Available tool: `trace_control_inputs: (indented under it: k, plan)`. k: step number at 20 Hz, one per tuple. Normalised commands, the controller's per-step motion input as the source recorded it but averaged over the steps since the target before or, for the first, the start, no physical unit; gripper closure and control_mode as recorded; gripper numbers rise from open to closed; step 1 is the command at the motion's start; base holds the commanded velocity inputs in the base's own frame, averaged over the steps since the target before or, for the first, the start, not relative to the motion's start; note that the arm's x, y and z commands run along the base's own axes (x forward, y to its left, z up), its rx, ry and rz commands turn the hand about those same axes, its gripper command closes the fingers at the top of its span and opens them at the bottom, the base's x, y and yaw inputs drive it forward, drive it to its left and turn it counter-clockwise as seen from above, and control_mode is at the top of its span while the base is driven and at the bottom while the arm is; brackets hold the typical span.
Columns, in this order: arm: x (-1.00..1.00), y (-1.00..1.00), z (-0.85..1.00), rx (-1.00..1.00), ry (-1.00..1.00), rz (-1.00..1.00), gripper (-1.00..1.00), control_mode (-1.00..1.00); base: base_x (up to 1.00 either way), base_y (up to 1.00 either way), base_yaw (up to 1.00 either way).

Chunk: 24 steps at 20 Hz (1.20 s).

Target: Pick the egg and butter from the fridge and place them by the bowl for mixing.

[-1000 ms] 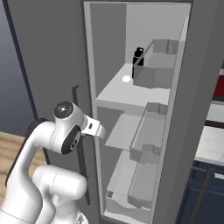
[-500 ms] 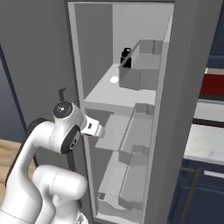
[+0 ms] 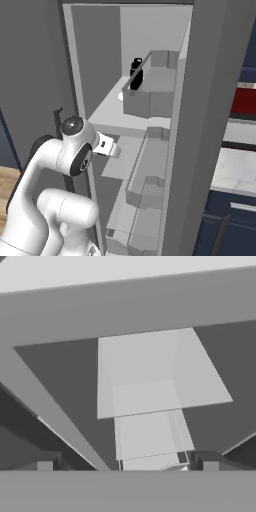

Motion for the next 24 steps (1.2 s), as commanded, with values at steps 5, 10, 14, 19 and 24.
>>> trace_control_inputs:
  k: [5, 10, 14, 19, 24]
  plan:
    - [0.00, 0.00, 0.00, 0.00, 0.00, 0.00, -1.00, 1.00, 0.42, -0.22, 0.00]
    - [0.00, 0.00, 0.00, 0.00, 0.00, 0.00, -1.00, 1.00, 0.35, -0.18, 0.00]
    - [0.00, 0.00, 0.00, 0.00, 0.00, 0.00, -1.00, 1.00, 0.34, -0.11, 0.00]
    - [0.00, 0.00, 0.00, 0.00, 0.00, 0.00, -1.00, 1.00, 0.07, -0.02, 0.00]
    - [0.00, 0.00, 0.00, 0.00, 0.00, 0.00, -1.00, 1.00, 0.00, 0.00, 0.00]
